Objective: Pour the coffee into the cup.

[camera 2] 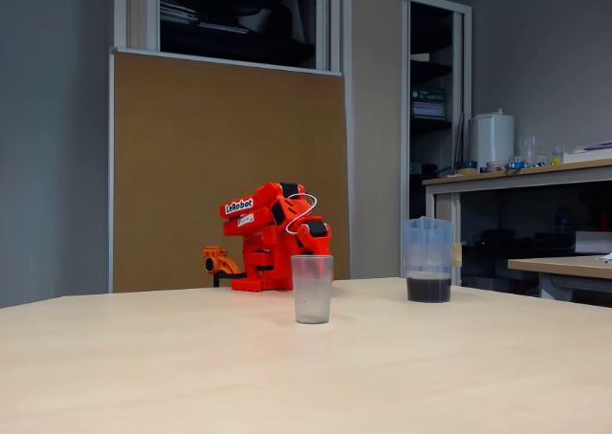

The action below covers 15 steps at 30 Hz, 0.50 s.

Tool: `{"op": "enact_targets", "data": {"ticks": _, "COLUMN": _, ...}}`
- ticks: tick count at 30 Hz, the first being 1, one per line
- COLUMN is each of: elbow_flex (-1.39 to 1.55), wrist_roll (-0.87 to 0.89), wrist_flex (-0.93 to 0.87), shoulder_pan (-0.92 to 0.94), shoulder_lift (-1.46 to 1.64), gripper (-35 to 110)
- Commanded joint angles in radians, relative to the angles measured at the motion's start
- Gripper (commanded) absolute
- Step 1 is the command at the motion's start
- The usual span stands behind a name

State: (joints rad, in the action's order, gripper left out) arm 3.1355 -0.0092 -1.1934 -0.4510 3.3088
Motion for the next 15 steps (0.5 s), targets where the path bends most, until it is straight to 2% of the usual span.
{"op": "enact_targets", "data": {"ticks": 1, "elbow_flex": 0.006, "wrist_roll": 0.041, "wrist_flex": 0.046, "shoulder_pan": -0.166, "shoulder_lift": 0.031, "gripper": 0}}
{"op": "enact_targets", "data": {"ticks": 9, "elbow_flex": 0.005, "wrist_roll": 0.290, "wrist_flex": 0.089, "shoulder_pan": -0.410, "shoulder_lift": 0.081, "gripper": 0}}
{"op": "enact_targets", "data": {"ticks": 15, "elbow_flex": 0.005, "wrist_roll": 0.330, "wrist_flex": 0.109, "shoulder_pan": -0.459, "shoulder_lift": 0.081, "gripper": 0}}
